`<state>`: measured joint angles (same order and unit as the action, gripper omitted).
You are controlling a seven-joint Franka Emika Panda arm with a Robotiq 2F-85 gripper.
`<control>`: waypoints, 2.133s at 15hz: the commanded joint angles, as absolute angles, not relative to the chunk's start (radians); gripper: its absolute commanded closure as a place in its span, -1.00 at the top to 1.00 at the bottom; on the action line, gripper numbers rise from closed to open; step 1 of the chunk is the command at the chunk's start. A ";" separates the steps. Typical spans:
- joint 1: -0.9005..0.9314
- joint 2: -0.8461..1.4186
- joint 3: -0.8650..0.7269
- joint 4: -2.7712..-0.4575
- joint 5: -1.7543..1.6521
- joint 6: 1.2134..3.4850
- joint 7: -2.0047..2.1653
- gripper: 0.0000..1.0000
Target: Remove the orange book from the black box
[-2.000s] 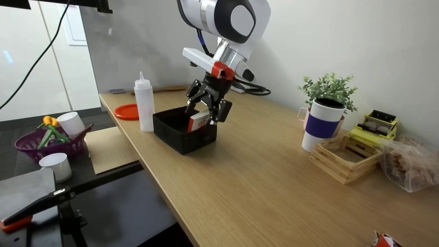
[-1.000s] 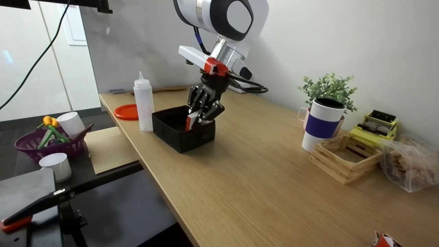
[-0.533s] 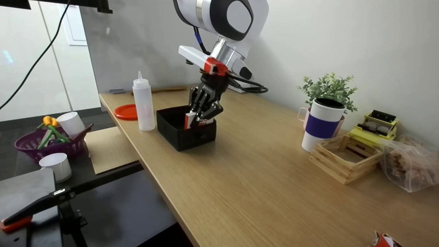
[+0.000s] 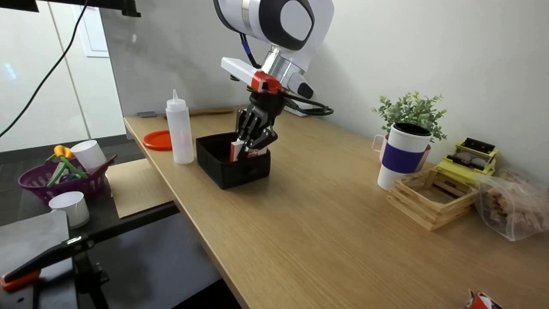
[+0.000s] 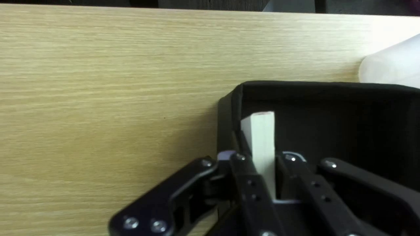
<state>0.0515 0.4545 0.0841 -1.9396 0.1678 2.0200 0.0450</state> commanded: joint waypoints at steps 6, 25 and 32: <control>0.099 0.227 0.078 -2.198 0.153 2.183 0.173 -0.93; 0.153 0.011 0.098 -2.389 -0.100 2.347 0.353 -0.93; 0.150 -0.081 0.129 -2.431 -0.161 2.350 0.458 -0.93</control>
